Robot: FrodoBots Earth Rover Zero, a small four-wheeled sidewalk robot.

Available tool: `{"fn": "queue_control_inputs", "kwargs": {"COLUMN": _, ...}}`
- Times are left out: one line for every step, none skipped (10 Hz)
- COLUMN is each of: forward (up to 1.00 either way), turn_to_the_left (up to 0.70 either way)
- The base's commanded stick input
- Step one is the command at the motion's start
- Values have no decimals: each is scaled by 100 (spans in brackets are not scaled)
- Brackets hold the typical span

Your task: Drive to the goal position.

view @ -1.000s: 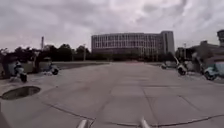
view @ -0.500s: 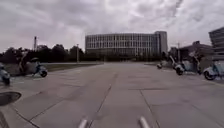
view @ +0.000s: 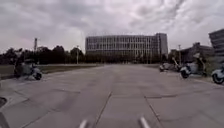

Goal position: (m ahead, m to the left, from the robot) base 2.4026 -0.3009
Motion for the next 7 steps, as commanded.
{"fn": "queue_control_inputs", "kwargs": {"forward": 70, "turn_to_the_left": 0}}
{"fn": "queue_control_inputs", "kwargs": {"forward": 70, "turn_to_the_left": 0}}
{"fn": "queue_control_inputs", "kwargs": {"forward": 70, "turn_to_the_left": 0}}
{"fn": "queue_control_inputs", "kwargs": {"forward": 70, "turn_to_the_left": 0}}
{"fn": "queue_control_inputs", "kwargs": {"forward": 70, "turn_to_the_left": 0}}
{"fn": "queue_control_inputs", "kwargs": {"forward": 70, "turn_to_the_left": 0}}
{"fn": "queue_control_inputs", "kwargs": {"forward": 70, "turn_to_the_left": 0}}
